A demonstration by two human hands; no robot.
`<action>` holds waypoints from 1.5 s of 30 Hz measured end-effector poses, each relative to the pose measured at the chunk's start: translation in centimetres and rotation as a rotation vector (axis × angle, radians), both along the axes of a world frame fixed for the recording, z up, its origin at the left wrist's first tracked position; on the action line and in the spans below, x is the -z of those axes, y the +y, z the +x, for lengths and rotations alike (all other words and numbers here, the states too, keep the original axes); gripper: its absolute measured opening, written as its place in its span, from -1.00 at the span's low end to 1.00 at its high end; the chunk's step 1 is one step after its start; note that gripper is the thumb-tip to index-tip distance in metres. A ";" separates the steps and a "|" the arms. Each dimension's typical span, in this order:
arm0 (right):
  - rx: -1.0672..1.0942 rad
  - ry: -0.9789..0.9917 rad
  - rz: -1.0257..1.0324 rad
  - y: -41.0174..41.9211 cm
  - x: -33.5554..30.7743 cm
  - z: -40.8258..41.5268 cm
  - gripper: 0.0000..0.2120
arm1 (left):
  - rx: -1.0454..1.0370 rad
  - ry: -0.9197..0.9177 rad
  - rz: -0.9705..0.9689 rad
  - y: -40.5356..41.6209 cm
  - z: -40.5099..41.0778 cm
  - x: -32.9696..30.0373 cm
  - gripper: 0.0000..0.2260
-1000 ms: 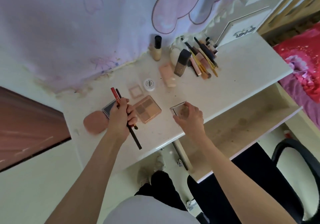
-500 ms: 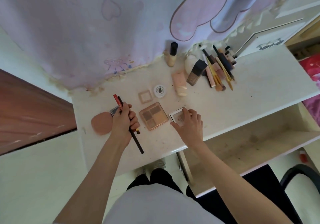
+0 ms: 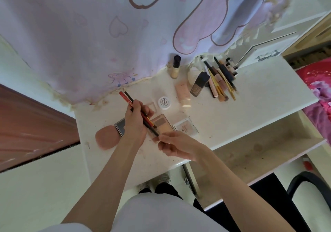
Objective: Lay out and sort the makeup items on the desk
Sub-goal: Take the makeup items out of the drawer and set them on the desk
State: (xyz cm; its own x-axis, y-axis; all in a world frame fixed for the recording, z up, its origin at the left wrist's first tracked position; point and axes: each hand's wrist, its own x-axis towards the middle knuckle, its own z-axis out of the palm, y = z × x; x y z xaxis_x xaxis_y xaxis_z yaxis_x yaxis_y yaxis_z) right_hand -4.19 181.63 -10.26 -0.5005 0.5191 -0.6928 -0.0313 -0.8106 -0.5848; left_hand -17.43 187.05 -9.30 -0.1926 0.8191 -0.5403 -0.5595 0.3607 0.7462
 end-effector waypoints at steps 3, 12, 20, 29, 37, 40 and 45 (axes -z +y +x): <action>0.074 -0.059 0.073 0.4 -0.3 0.2 -0.84 | 0.134 0.165 -0.020 -0.3 0.1 0.2 -0.74; 0.044 -0.116 0.272 0.8 -1.2 1.2 -0.81 | 0.414 0.204 -0.026 -0.4 0.9 -0.5 -0.71; 0.009 -0.331 0.467 1.7 -1.2 2.5 -0.75 | 0.493 0.183 -0.063 0.3 3.2 -1.6 -0.76; 0.367 -0.444 0.486 2.0 -0.6 7.2 -0.75 | 0.827 0.403 0.104 1.5 5.2 0.0 -0.65; 0.629 -0.755 0.280 6.7 0.7 14.7 -0.74 | 1.353 1.635 0.317 4.7 5.3 5.8 -0.39; 0.445 -0.924 0.316 9.6 2.6 16.2 -0.73 | 1.406 1.753 0.333 5.7 5.2 6.6 -0.32; 0.283 -1.023 0.371 13.7 2.9 16.3 -0.69 | 1.511 1.779 0.230 6.9 4.9 8.1 -0.26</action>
